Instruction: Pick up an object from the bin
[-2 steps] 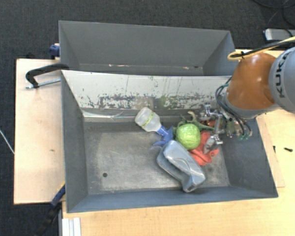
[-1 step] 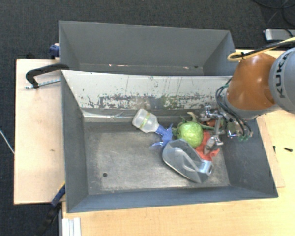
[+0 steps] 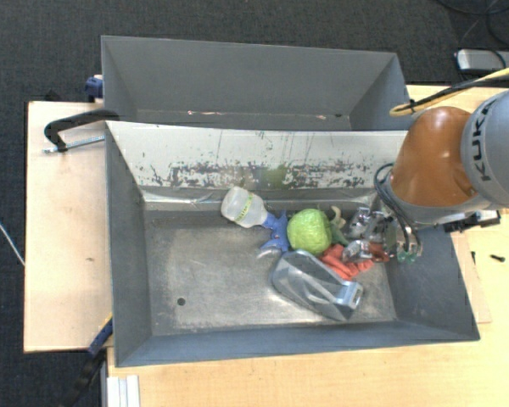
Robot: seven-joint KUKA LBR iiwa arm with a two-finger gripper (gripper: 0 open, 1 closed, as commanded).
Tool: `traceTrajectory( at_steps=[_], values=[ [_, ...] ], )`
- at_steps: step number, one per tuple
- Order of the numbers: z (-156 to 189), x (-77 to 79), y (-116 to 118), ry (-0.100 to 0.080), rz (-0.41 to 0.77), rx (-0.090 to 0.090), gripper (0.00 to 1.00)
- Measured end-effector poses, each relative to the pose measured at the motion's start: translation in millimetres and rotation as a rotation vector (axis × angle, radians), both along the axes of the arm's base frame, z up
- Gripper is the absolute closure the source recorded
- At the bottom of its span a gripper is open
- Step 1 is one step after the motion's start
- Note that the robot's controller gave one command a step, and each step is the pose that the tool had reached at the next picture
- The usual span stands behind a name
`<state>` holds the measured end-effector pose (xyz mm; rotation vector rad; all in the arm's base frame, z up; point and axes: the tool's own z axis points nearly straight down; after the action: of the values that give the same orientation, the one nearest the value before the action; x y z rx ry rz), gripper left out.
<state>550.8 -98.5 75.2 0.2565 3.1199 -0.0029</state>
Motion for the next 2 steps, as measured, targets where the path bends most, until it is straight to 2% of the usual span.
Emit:
traceTrajectory(
  at_steps=[1,2],
  values=[
    [0,0.0,0,0.000,0.000,0.000,1.00],
    [35,-2.2,5,0.013,0.000,0.003,1.00]
  ],
)
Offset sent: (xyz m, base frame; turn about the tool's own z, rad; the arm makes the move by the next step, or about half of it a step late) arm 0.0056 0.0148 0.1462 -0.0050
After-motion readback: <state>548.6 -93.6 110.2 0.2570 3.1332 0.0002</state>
